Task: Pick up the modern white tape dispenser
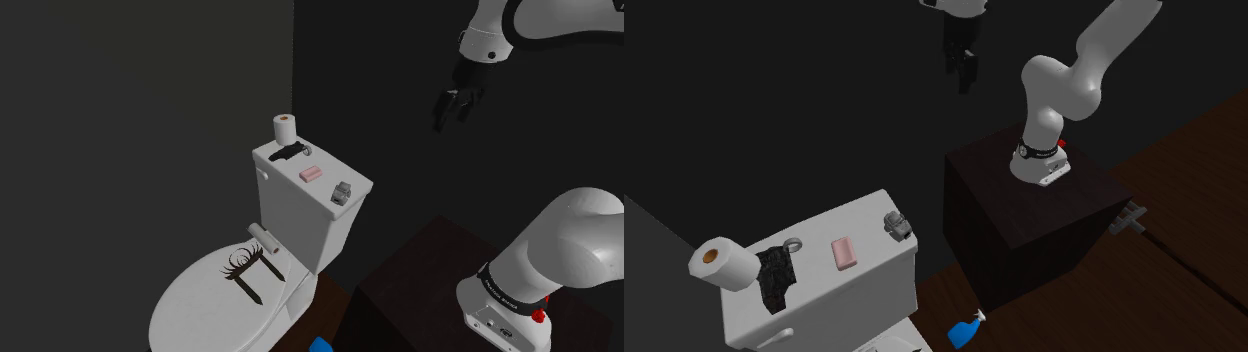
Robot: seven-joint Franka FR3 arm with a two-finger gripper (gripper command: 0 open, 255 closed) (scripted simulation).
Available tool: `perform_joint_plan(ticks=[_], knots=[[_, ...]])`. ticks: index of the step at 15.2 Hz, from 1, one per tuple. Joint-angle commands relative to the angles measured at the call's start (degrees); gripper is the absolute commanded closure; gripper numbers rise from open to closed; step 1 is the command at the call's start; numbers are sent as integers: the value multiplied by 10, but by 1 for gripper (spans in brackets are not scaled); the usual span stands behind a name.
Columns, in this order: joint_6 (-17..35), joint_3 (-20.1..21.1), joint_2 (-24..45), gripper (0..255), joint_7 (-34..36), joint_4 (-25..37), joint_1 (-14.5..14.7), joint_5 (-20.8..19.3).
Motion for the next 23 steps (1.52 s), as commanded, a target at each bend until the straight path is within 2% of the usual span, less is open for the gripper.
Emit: perform_joint_plan(ticks=[1, 7, 12, 17, 23], knots=[[0, 0, 0, 0, 0, 0, 0, 0], [117, 33, 73, 0, 104, -49, -9, 31], [219, 59, 160, 0, 187, -65, -17, 50], [317, 82, 267, 0, 268, -57, -27, 60], [420, 100, 409, 0, 367, -17, -38, 54]])
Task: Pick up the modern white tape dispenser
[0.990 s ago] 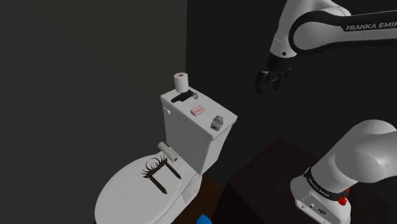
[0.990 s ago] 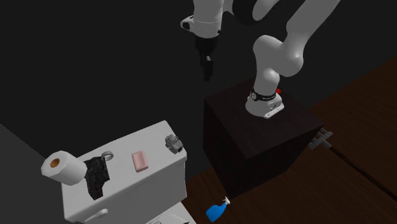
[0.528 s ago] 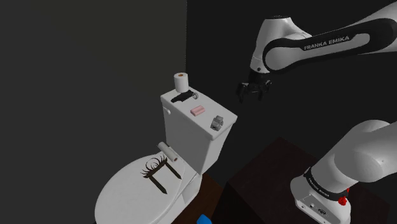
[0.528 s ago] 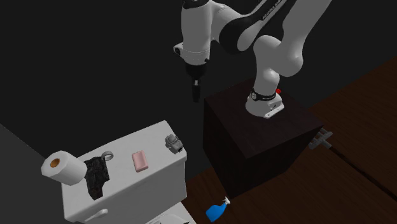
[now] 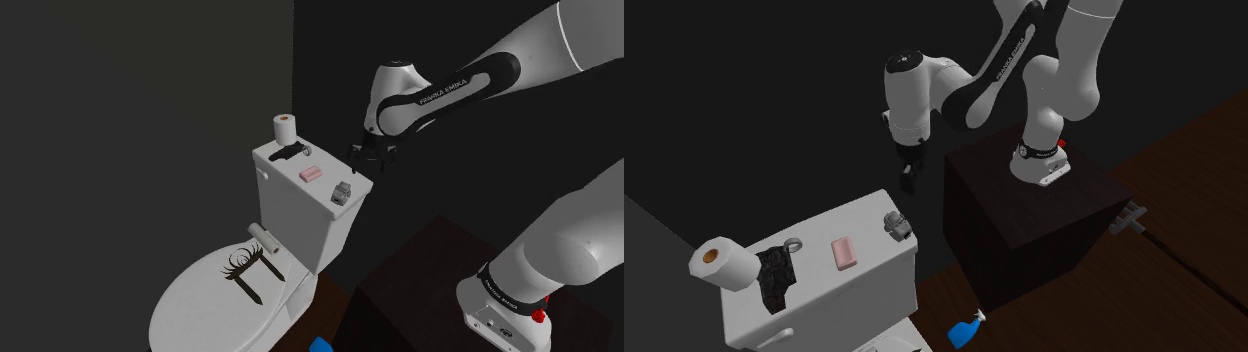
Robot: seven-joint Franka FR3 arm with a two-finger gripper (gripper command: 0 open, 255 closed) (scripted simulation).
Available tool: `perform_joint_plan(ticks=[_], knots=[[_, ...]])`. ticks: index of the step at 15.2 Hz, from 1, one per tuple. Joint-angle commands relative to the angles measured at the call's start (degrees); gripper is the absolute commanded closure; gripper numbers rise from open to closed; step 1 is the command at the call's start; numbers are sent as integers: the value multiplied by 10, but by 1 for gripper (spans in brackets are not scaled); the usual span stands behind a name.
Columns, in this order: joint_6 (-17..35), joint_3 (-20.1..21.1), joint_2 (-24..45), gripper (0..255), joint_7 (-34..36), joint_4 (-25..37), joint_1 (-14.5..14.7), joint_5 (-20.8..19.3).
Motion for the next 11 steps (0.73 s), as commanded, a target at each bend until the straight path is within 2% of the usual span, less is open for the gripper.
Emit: perform_joint_plan(ticks=[1, 9, 11], knots=[[32, 3, 45, 0, 34, 13, -3, -4], [124, -12, 237, 0, 157, 116, 5, -26], [132, -14, 247, 0, 160, 119, 6, -27]])
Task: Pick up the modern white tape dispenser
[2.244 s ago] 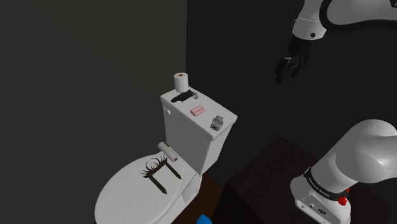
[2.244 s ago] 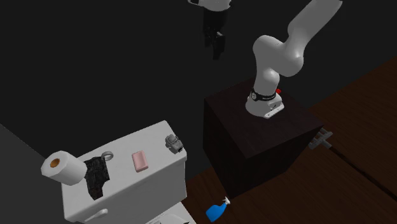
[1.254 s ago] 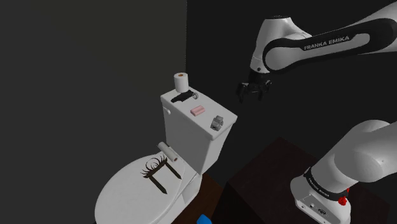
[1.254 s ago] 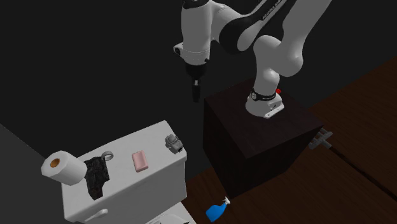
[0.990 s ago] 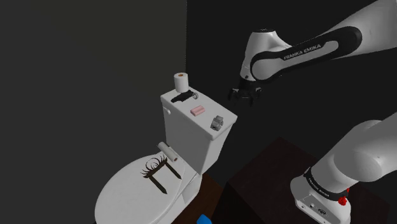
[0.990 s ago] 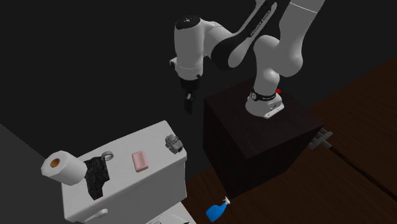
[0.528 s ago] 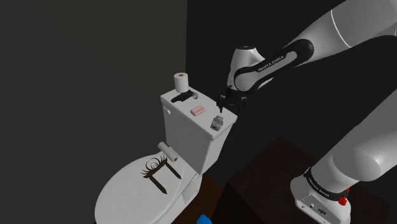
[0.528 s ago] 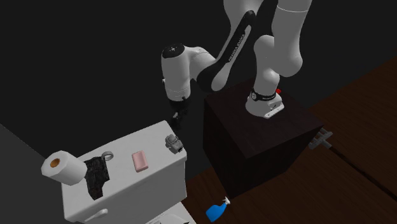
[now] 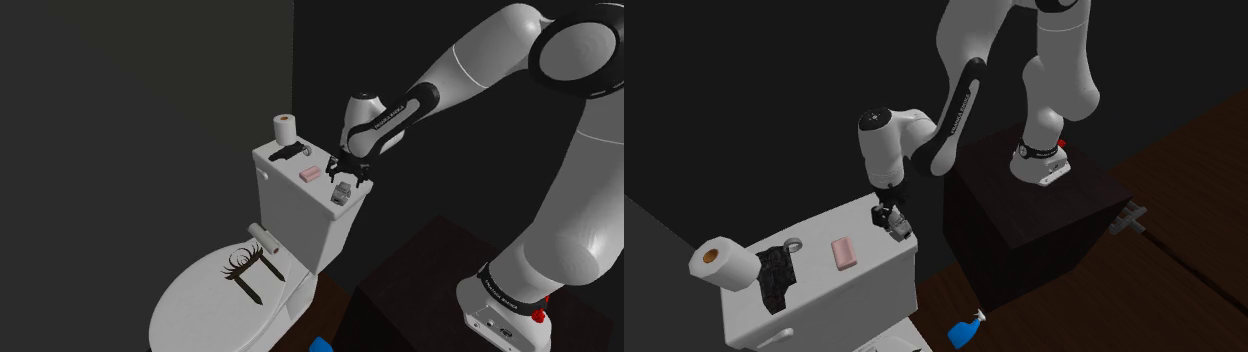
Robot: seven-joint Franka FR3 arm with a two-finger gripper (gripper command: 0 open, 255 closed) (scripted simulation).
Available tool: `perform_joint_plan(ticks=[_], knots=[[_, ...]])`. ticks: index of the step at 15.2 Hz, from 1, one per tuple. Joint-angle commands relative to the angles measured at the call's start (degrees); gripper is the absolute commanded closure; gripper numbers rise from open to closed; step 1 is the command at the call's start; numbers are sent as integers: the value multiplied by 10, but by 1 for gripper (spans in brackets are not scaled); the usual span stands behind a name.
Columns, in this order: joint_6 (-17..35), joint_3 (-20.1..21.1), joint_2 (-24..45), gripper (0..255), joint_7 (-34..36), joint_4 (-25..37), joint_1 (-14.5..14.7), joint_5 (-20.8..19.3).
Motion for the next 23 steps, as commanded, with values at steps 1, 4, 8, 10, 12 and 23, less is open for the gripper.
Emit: perform_joint_plan(ticks=[1, 4, 8, 10, 12, 23], knots=[[13, -3, 17, 0, 5, 4, 1, -2], [33, -6, 38, 0, 8, 6, 3, -7], [49, -8, 57, 0, 11, 8, 5, -11], [49, -8, 56, 255, 11, 7, 5, -11], [49, -8, 56, 255, 11, 7, 5, -11], [17, -3, 21, 255, 6, 4, 1, -3]])
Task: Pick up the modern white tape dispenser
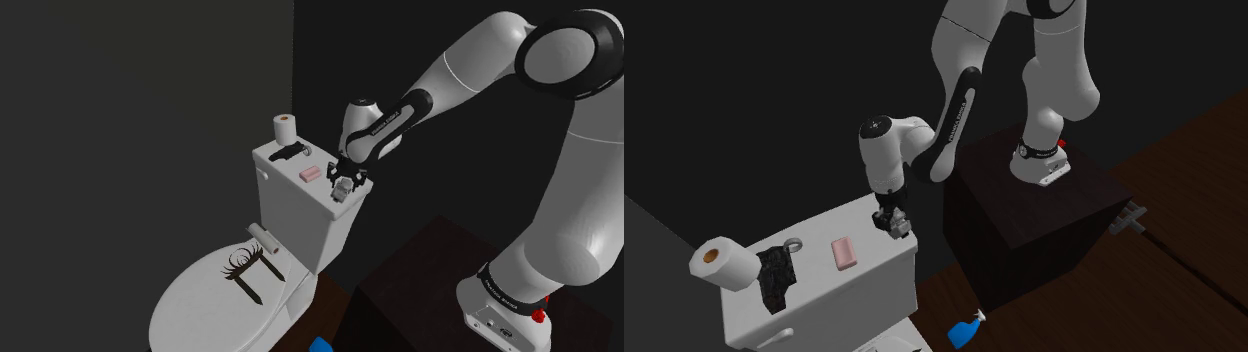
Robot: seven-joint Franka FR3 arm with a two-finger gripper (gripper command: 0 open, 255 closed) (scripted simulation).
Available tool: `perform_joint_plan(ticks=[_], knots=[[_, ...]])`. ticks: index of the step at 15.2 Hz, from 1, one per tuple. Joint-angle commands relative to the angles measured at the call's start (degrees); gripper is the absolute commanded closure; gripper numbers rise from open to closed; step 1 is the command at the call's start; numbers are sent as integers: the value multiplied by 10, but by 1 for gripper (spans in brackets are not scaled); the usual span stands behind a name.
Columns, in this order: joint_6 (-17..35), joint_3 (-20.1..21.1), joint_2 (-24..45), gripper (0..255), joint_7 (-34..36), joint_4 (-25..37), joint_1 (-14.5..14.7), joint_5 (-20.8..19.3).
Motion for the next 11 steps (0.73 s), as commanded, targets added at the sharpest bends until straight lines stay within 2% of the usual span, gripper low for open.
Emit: perform_joint_plan(ticks=[1, 11], knots=[[-13, 2, -15, 255, -3, -2, -2, 3], [-76, 8, -76, 255, -12, 1, -7, 17]])
